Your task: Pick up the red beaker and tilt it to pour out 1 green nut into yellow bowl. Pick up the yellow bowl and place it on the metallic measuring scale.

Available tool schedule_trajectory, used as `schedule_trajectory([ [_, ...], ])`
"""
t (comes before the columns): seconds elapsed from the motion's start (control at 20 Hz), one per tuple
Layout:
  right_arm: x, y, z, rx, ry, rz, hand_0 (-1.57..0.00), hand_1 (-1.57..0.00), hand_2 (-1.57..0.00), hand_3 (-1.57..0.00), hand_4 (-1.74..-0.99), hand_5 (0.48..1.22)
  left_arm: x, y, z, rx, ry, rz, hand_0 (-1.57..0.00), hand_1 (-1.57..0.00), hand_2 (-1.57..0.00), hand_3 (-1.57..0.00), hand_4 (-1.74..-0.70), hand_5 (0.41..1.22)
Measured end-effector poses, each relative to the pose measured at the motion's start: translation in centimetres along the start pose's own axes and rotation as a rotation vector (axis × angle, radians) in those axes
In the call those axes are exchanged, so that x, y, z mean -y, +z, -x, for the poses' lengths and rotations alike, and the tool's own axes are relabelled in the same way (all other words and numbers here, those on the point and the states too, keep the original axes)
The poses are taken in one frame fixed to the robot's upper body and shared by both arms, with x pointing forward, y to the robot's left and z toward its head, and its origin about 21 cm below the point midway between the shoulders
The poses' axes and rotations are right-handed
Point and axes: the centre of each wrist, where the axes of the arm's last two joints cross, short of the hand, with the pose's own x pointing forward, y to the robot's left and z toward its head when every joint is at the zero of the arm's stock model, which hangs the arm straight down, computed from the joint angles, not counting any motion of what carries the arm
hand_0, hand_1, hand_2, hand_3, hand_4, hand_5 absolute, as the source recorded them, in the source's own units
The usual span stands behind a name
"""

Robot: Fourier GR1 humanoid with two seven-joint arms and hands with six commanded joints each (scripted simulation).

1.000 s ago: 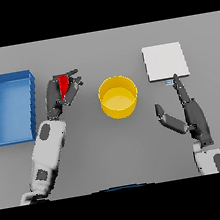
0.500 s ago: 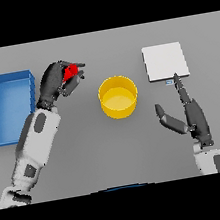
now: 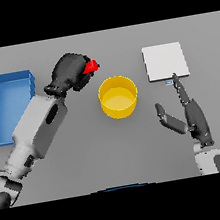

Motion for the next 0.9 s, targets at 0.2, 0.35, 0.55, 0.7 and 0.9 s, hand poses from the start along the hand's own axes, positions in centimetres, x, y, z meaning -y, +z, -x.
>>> schedule_trajectory([
  [0.2,-0.4,-0.2,0.1,-0.010,0.012,-0.009,0.00,0.00,0.00,0.00,-1.066,0.684,-1.1,-1.6,-1.8,0.053,-0.292,0.156,-1.57,-1.57,-1.57,-1.57,-1.65,1.207],
  [0.35,-0.8,0.0,0.3,0.005,-0.015,-0.014,0.00,0.00,0.00,0.00,-1.060,0.675,-1.0,-2.8,-3.1,0.093,-0.472,0.267,-1.57,-1.57,-1.57,-1.57,-1.61,1.214],
  [0.55,-0.8,0.1,0.1,-0.017,-0.029,-0.022,0.00,0.00,0.00,0.00,-1.067,0.684,-1.0,-4.0,-4.5,0.124,-0.662,0.354,-1.57,-1.57,-1.57,-1.57,-1.68,1.218],
  [0.7,-1.1,0.1,0.1,-0.004,-0.022,-0.036,0.00,0.00,0.00,0.00,-1.064,0.690,-1.2,-4.9,-5.1,0.119,-0.814,0.403,-1.57,-1.57,-1.57,-1.57,-1.71,1.219],
  [0.9,-0.5,0.3,0.3,-0.013,-0.013,-0.028,0.00,0.00,0.00,0.00,-1.058,0.696,-1.4,-5.6,-5.8,0.136,-0.962,0.415,-1.57,-1.57,-1.57,-1.57,-1.73,1.220],
])
